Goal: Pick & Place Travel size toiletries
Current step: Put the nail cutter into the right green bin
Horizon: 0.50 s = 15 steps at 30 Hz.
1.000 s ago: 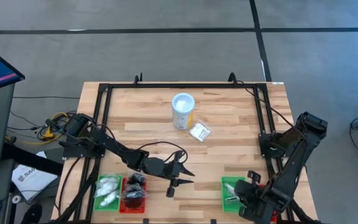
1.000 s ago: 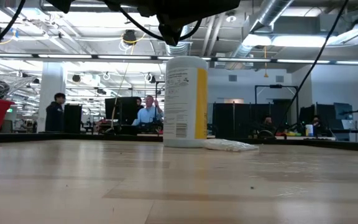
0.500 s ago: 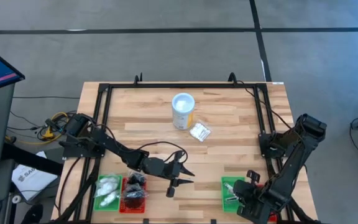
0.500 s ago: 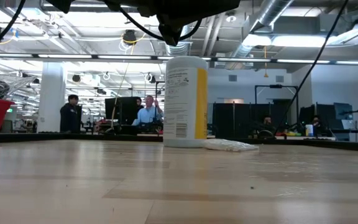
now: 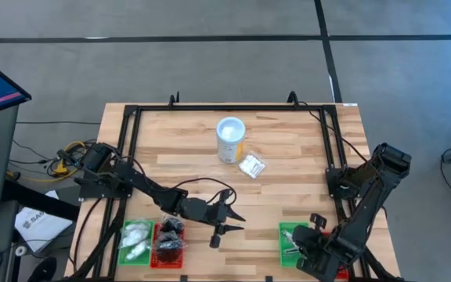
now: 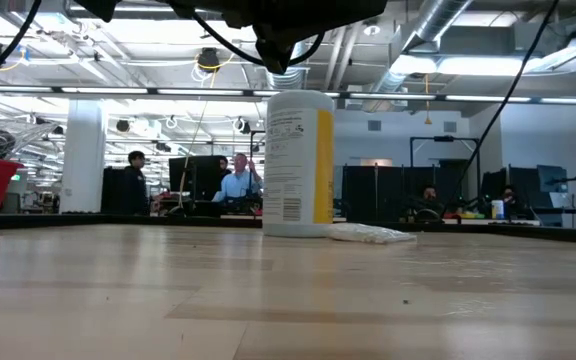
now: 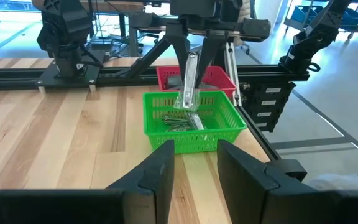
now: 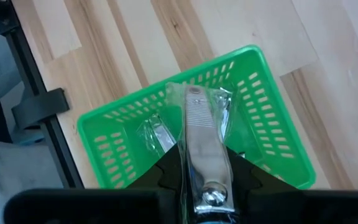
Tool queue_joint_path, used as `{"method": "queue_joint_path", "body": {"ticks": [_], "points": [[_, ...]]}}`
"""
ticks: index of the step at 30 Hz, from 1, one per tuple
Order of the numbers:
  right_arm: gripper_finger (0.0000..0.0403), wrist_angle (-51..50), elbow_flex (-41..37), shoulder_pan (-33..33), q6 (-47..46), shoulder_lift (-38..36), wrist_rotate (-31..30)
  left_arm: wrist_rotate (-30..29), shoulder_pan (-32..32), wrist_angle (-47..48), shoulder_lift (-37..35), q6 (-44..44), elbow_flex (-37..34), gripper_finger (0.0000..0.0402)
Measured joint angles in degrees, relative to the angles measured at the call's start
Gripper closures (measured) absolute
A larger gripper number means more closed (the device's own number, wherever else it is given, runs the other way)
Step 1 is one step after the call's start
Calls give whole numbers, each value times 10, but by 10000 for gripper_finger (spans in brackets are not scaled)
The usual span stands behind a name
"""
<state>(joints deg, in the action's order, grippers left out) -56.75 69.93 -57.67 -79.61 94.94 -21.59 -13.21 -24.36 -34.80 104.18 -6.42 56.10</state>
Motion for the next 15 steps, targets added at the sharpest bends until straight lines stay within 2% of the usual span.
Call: {"method": "queue_joint_path", "body": {"ticks": [12,15], "points": [[346,0,0,0,-6,0,-1,0,0,0,0,0,0,289],[333,0,0,0,-6,0,-1,0,0,0,0,0,0,289]]}}
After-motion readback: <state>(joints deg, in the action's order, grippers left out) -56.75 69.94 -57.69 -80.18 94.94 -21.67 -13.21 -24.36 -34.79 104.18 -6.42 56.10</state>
